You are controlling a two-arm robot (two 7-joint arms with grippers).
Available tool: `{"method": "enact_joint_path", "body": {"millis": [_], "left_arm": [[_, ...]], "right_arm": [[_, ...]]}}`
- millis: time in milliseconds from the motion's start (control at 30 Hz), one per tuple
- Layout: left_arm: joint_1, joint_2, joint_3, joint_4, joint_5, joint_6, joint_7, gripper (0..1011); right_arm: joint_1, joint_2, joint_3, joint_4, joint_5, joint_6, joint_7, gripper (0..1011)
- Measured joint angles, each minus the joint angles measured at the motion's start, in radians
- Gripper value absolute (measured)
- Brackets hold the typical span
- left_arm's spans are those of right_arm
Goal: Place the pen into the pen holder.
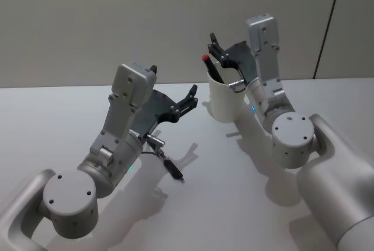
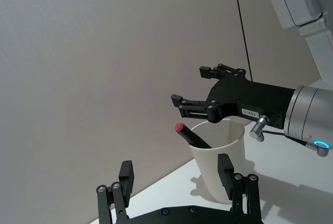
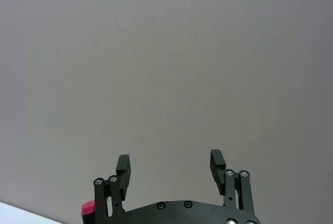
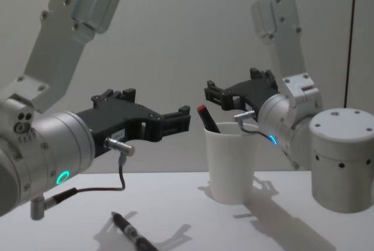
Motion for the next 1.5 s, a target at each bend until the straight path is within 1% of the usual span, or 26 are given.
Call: {"method": "enact_joint_path", "body": {"millis": [33, 67, 100, 333, 433, 533, 567, 633, 667, 700, 733, 800, 867, 967, 1000, 1067, 1100, 1300, 1500], "left_arm": [[0.0, 0.0, 0.0, 0.0, 0.0, 0.0, 0.0, 1001], [0.0, 0.0, 0.0, 0.0, 0.0, 0.0, 0.0, 1001], [0.0, 0.0, 0.0, 0.0, 0.0, 0.0, 0.0, 1001], [0.0, 0.0, 0.0, 0.0, 0.0, 0.0, 0.0, 1001], [0.0, 0.0, 0.0, 0.0, 0.0, 0.0, 0.0, 1001], [0.0, 0.0, 0.0, 0.0, 0.0, 0.0, 0.0, 1001], [0.0, 0.0, 0.0, 0.0, 0.0, 0.0, 0.0, 1001], [0.0, 0.0, 0.0, 0.0, 0.0, 0.0, 0.0, 1001], [0.0, 0.0, 0.0, 0.0, 0.0, 0.0, 0.0, 1001], [0.0, 0.0, 0.0, 0.0, 0.0, 0.0, 0.0, 1001], [0.0, 0.0, 0.0, 0.0, 0.0, 0.0, 0.0, 1001], [0.0, 0.0, 0.0, 0.0, 0.0, 0.0, 0.0, 1001], [0.0, 0.0, 0.0, 0.0, 0.0, 0.0, 0.0, 1001], [0.0, 0.0, 0.0, 0.0, 0.0, 0.0, 0.0, 1001], [0.0, 0.0, 0.0, 0.0, 0.0, 0.0, 0.0, 1001], [0.0, 0.0, 0.0, 0.0, 0.0, 0.0, 0.0, 1001], [0.0, 0.0, 0.0, 0.0, 0.0, 0.0, 0.0, 1001], [0.0, 0.0, 0.0, 0.0, 0.0, 0.0, 0.0, 1001], [0.0, 0.0, 0.0, 0.0, 0.0, 0.0, 0.0, 1001]], "right_arm": [[0.0, 0.0, 0.0, 0.0, 0.0, 0.0, 0.0, 944], [0.0, 0.0, 0.0, 0.0, 0.0, 0.0, 0.0, 989], [0.0, 0.0, 0.0, 0.0, 0.0, 0.0, 0.0, 1000], [0.0, 0.001, 0.0, -0.003, 0.0, 0.002, 0.002, 1002], [-0.01, 0.008, 0.005, -0.03, -0.001, 0.013, 0.011, 1002], [-0.028, 0.021, 0.012, -0.078, -0.001, 0.034, 0.029, 1002], [-0.04, 0.03, 0.018, -0.108, 0.001, 0.046, 0.041, 1002], [-0.054, 0.042, 0.027, -0.147, 0.006, 0.061, 0.055, 1002], [-0.07, 0.055, 0.037, -0.187, 0.012, 0.074, 0.067, 1002], [-0.077, 0.062, 0.041, -0.205, 0.016, 0.081, 0.074, 1002], [-0.091, 0.075, 0.05, -0.24, 0.025, 0.095, 0.086, 1002], [-0.106, 0.089, 0.061, -0.275, 0.033, 0.108, 0.101, 1002], [-0.13, 0.115, 0.081, -0.331, 0.049, 0.128, 0.122, 1002], [-0.153, 0.139, 0.099, -0.377, 0.066, 0.147, 0.141, 1002], [-0.17, 0.158, 0.114, -0.411, 0.078, 0.16, 0.154, 1002], [-0.186, 0.175, 0.126, -0.438, 0.092, 0.174, 0.167, 1002], [-0.203, 0.191, 0.14, -0.468, 0.102, 0.186, 0.177, 1002], [-0.25, 0.238, 0.175, -0.547, 0.137, 0.224, 0.21, 1002], [-0.278, 0.267, 0.198, -0.597, 0.157, 0.246, 0.23, 1002]]}}
